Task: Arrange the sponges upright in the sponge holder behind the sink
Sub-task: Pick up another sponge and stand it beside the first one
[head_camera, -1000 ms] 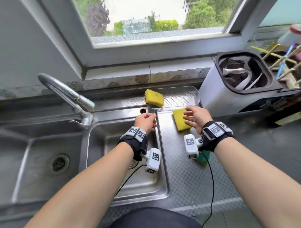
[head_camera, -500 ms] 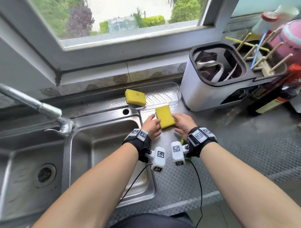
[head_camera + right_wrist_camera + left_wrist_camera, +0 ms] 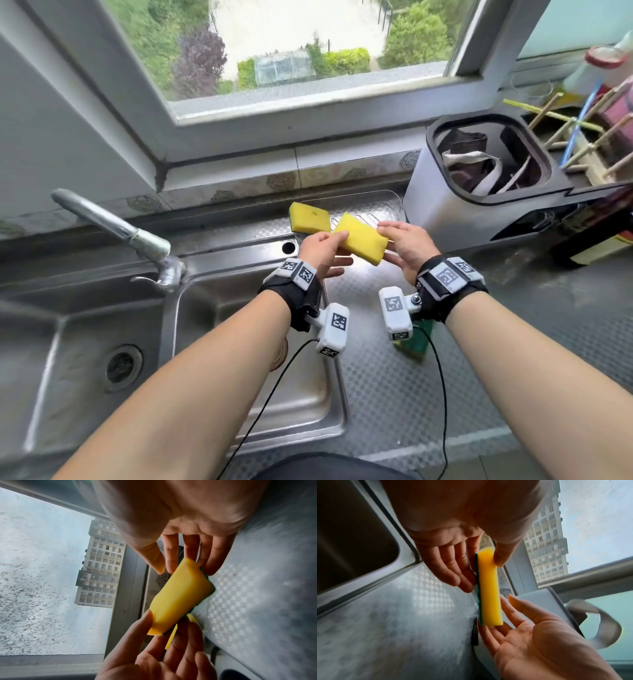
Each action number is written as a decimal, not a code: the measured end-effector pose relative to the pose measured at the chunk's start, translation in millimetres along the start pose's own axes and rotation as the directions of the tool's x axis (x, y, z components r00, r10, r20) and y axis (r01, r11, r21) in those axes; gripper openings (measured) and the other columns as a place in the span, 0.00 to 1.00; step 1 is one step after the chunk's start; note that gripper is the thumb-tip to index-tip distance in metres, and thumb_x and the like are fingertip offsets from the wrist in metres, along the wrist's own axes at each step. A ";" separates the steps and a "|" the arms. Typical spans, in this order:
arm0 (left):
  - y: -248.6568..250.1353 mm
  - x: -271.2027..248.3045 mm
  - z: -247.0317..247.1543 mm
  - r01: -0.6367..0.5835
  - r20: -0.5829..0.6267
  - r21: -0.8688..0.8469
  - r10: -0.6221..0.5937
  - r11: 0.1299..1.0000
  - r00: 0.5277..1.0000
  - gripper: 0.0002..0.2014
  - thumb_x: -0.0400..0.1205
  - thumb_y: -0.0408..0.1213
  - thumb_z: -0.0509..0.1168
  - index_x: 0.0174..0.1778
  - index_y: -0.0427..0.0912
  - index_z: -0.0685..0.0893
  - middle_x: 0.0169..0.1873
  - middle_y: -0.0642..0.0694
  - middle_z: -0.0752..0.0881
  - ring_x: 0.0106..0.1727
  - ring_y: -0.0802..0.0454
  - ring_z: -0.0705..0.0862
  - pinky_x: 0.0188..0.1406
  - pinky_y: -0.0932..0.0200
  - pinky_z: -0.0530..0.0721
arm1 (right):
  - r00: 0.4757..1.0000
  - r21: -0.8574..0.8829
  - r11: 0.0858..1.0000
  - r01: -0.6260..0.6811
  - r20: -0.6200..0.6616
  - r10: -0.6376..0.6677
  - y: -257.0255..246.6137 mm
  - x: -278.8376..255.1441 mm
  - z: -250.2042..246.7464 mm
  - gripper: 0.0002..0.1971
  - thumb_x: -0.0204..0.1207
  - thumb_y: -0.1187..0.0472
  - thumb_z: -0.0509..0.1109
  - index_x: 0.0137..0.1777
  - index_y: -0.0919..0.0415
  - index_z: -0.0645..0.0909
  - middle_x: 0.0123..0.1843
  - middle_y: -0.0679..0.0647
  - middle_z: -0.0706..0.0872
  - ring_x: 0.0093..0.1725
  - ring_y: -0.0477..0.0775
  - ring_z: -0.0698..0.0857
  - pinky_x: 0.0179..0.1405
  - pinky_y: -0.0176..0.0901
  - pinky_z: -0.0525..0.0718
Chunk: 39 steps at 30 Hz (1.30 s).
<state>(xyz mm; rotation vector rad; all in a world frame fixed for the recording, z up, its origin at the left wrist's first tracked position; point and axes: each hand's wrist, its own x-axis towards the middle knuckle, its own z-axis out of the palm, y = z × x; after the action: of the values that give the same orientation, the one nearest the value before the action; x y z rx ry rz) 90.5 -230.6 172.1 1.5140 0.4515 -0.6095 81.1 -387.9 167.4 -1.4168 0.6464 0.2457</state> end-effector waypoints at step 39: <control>16.4 30.6 -37.7 -0.079 -0.176 -0.015 0.075 0.997 0.981 0.16 0.82 0.37 0.62 0.67 0.41 0.77 0.39 0.42 0.87 0.22 0.54 0.84 0.20 0.61 0.84 | 1.000 -0.171 0.985 0.023 -0.002 -0.024 -33.2 52.2 34.1 0.09 0.71 0.57 0.72 0.30 0.56 0.79 0.30 0.51 0.76 0.30 0.48 0.73 0.34 0.42 0.73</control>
<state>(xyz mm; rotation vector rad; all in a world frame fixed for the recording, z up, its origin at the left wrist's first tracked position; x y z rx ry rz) 128.1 -196.5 164.9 1.5634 0.5299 -0.4104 149.9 -371.7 167.0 -1.5888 0.6234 0.2849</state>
